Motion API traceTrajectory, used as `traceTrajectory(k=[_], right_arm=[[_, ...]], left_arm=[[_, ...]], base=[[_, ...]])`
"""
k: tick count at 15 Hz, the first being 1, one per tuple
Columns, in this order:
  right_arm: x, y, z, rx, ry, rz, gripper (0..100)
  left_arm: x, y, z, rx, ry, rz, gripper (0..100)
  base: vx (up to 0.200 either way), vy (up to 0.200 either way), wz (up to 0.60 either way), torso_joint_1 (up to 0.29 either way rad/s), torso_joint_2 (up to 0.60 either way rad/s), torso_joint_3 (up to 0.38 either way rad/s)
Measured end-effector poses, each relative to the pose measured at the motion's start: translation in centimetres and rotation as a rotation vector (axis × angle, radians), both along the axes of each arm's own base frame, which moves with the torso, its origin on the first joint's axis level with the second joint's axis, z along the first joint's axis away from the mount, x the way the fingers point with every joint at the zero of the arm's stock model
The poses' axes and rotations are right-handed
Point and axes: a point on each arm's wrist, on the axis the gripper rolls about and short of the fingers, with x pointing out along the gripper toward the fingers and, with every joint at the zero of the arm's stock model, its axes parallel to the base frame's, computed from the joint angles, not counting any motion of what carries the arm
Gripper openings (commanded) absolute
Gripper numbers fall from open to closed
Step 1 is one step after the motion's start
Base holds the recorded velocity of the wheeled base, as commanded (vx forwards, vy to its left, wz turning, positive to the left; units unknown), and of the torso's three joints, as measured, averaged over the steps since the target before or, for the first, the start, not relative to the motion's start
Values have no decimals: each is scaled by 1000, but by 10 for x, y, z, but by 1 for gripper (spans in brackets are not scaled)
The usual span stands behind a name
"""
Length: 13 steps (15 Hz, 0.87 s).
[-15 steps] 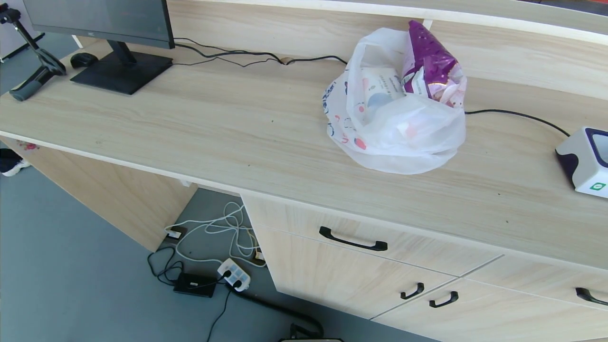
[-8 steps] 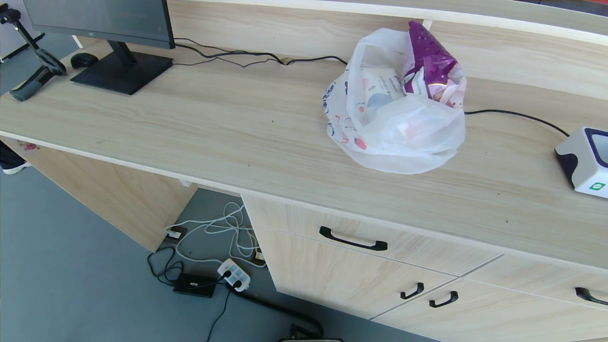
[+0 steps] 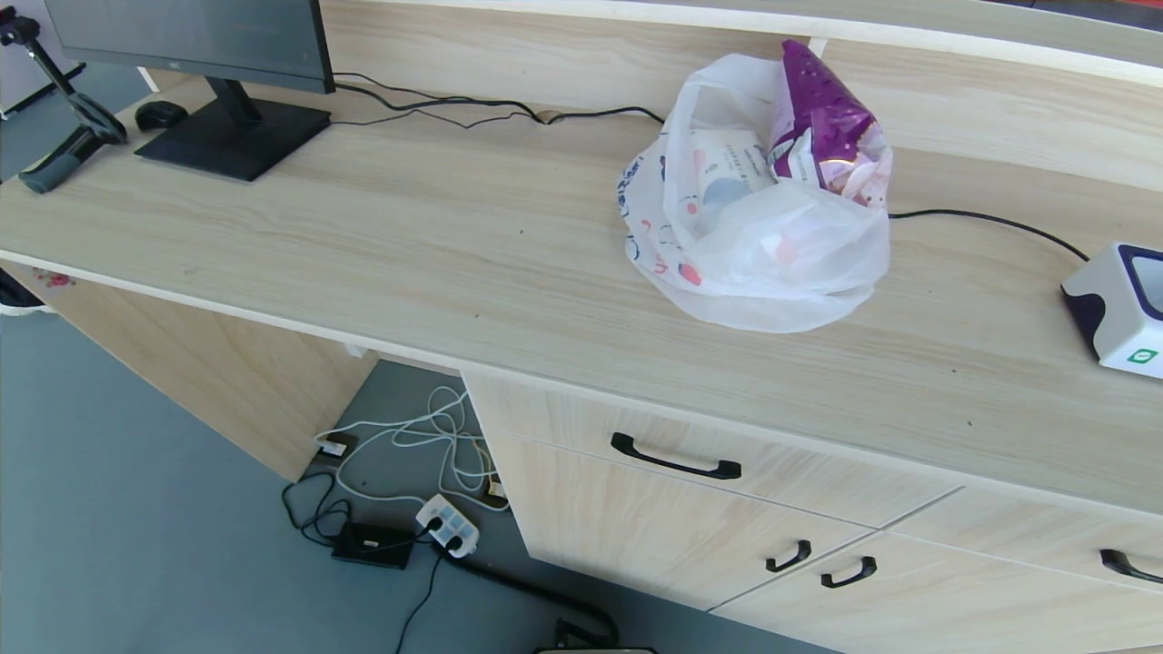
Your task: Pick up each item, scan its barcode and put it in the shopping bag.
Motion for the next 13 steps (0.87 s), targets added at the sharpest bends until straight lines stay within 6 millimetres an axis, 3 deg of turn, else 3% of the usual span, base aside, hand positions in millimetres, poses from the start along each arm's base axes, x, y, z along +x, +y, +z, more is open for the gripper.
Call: traceTrajectory(k=[13], right_arm=[[-4, 0, -1, -13, -46, -2, 100]], left_arm=[[0, 0, 0, -2, 0, 0, 100]], base=[[0, 0, 0, 0, 0, 0]])
